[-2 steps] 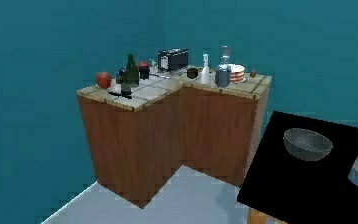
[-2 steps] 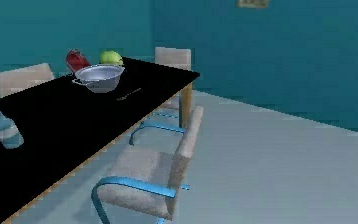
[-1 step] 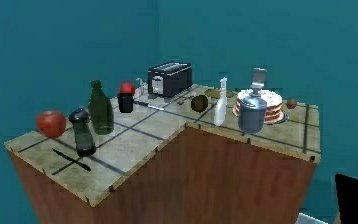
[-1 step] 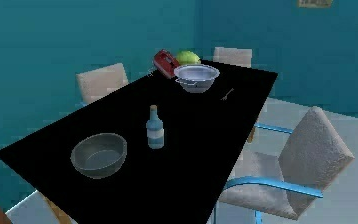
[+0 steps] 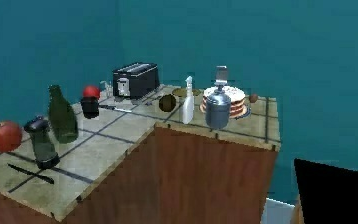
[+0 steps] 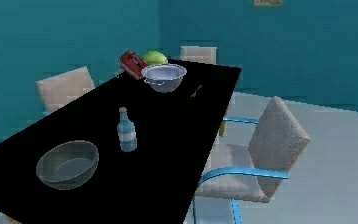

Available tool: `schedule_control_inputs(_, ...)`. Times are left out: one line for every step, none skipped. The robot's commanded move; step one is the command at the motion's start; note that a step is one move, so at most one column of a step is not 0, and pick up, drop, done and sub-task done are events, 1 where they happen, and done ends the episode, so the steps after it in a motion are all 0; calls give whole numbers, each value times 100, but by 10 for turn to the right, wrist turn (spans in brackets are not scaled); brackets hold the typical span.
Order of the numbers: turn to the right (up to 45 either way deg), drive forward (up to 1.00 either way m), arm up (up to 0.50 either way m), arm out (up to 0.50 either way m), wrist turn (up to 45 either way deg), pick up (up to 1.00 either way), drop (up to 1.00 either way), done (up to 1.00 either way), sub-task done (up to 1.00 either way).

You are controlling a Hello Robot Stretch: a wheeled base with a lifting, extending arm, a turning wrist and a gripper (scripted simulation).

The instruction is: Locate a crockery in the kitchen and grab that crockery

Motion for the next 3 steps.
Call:
schedule_control_inputs(0,25,0,0,0,0,0,0,0)
schedule_control_inputs(-90,0,0,0,0,0,0,0,0)
schedule_control_inputs(0,0,50,0,0,0,0,0,0)
